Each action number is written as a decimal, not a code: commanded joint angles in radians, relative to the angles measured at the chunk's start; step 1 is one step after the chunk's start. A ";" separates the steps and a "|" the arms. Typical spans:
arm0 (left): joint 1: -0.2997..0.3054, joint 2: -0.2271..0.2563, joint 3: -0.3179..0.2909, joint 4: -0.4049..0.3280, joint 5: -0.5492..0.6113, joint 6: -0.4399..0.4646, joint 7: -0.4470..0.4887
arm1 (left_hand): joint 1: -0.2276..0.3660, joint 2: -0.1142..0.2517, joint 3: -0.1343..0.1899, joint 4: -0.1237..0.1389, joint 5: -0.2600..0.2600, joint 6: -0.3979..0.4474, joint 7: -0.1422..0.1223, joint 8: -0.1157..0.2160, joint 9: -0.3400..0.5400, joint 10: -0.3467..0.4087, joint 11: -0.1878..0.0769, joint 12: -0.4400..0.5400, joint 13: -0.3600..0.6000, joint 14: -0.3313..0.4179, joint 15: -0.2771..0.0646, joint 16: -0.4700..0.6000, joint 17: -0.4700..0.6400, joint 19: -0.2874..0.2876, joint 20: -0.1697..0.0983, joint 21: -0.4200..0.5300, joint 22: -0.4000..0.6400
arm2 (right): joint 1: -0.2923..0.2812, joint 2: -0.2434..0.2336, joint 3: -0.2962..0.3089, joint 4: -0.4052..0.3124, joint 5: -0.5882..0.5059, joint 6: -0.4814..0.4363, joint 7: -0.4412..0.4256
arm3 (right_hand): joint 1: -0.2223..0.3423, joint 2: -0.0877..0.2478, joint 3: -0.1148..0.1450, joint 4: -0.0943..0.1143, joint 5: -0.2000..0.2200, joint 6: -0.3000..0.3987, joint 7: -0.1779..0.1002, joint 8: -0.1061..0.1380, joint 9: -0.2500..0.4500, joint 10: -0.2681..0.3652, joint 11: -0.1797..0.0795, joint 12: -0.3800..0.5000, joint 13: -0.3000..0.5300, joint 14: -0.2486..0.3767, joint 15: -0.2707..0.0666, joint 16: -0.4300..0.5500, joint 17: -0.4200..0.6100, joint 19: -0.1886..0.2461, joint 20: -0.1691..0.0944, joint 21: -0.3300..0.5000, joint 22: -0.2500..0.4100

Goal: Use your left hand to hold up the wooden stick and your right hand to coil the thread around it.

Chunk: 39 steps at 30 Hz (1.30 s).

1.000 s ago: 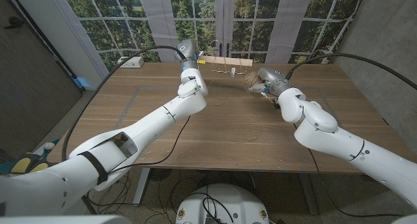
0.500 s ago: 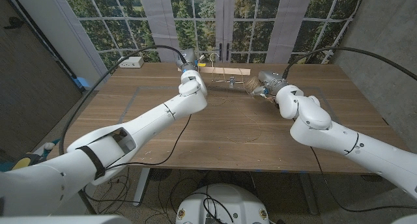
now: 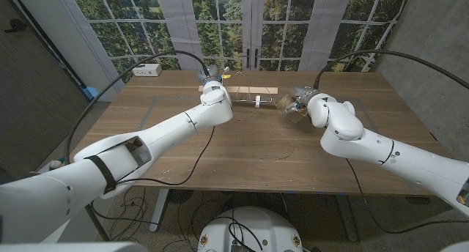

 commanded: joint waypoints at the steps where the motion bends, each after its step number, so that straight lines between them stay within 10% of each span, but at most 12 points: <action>1: -0.041 0.027 0.062 0.008 -0.083 0.048 -0.107 | 0.012 0.024 0.075 0.069 0.005 0.003 0.010 0.005 0.003 -0.006 0.003 -0.001 -0.002 0.216 -0.222 -0.001 0.457 -0.006 0.004 0.008 0.002 | 0.065 0.008 -0.055 0.038 0.023 -0.013 0.094 | -0.006 0.049 0.220 0.007 0.006 0.363 -0.224 0.004 -0.001 0.190 -0.140 -0.001 0.002 0.236 -0.278 0.004 0.008 -0.062 -0.061 -0.004 0.002; 22: -0.216 0.054 0.281 0.044 -0.144 0.123 -0.304 | 0.015 0.066 0.036 0.080 -0.106 -0.110 -0.032 -0.005 0.029 -0.080 -0.011 -0.018 -0.051 0.163 -0.226 -0.048 0.435 -0.055 -0.009 0.039 0.007 | 0.199 0.027 -0.180 0.105 0.099 -0.099 0.226 | 0.003 0.053 0.203 0.010 0.008 0.275 -0.236 -0.010 -0.001 0.089 -0.144 -0.031 -0.007 0.132 -0.265 -0.038 -0.007 -0.093 -0.060 -0.010 0.002; 26: -0.231 0.058 0.300 0.035 -0.148 0.131 -0.310 | 0.027 0.125 -0.009 0.088 -0.188 -0.256 -0.045 -0.015 0.033 -0.209 -0.003 -0.026 -0.092 0.014 -0.216 -0.094 0.406 -0.138 0.040 0.026 -0.006 | 0.198 0.019 -0.183 0.096 0.116 -0.111 0.194 | -0.013 0.026 0.183 0.016 0.010 0.106 -0.241 -0.016 -0.001 -0.048 -0.156 -0.046 -0.014 0.020 -0.247 -0.100 -0.031 -0.131 -0.043 -0.020 0.002; 31: -0.240 0.057 0.302 0.035 -0.165 0.145 -0.312 | -0.116 0.099 -0.017 0.118 -0.236 -0.485 -0.050 -0.022 0.013 -0.457 0.055 -0.038 -0.169 -0.304 -0.071 -0.128 0.185 -0.185 0.165 -0.037 -0.007 | 0.210 0.007 -0.180 0.093 0.168 -0.108 0.193 | -0.086 -0.035 0.112 0.038 0.025 -0.076 -0.240 -0.016 0.000 -0.217 -0.163 -0.045 -0.025 -0.127 -0.227 -0.168 -0.043 -0.159 -0.026 -0.040 0.000; 39: -0.205 0.084 0.271 -0.026 -0.158 0.138 -0.246 | -0.252 0.099 -0.075 0.146 -0.279 -0.784 -0.083 -0.030 -0.022 -0.751 0.093 -0.033 -0.258 -0.581 0.027 -0.116 0.075 -0.317 0.167 -0.129 -0.005 | 0.233 -0.007 -0.199 0.089 0.211 -0.118 0.164 | -0.196 -0.115 -0.031 0.064 0.073 -0.404 -0.237 -0.017 0.002 -0.478 -0.177 -0.040 -0.036 -0.376 -0.190 -0.247 -0.036 -0.229 -0.025 -0.103 0.002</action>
